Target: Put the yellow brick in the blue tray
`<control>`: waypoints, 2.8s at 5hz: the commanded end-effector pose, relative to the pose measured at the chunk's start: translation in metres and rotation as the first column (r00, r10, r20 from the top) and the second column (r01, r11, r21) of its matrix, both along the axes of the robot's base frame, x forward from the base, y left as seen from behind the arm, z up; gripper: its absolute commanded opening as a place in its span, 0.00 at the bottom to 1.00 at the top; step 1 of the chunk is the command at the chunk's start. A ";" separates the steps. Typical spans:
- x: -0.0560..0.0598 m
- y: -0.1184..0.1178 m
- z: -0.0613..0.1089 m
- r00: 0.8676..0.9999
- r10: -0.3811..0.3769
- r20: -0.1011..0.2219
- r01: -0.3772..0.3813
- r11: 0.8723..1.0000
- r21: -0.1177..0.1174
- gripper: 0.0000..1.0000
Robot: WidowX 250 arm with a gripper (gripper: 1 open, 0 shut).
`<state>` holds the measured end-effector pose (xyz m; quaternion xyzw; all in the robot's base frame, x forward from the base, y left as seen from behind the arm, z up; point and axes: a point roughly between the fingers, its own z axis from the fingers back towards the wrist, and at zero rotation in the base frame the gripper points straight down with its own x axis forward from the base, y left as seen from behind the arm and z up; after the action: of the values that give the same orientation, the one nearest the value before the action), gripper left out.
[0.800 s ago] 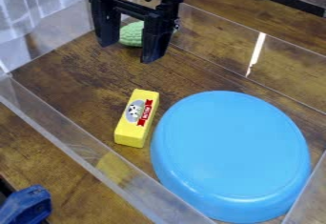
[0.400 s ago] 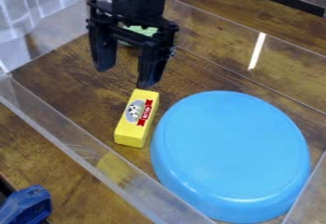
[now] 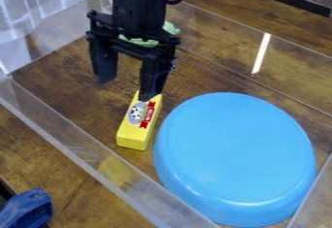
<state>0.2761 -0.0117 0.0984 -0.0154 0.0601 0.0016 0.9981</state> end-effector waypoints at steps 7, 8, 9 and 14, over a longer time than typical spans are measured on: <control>-0.001 -0.005 -0.052 0.990 -0.016 0.139 0.033 0.993 -0.115 1.00; 0.001 0.000 -0.054 0.987 -0.012 0.163 0.032 0.992 -0.123 1.00; 0.002 0.003 -0.056 0.985 -0.010 0.174 0.034 0.991 -0.133 1.00; 0.011 0.017 -0.064 0.976 0.028 0.218 0.006 0.988 -0.156 1.00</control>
<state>0.2799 -0.0026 0.0269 -0.0963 -0.0319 -0.0099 0.9948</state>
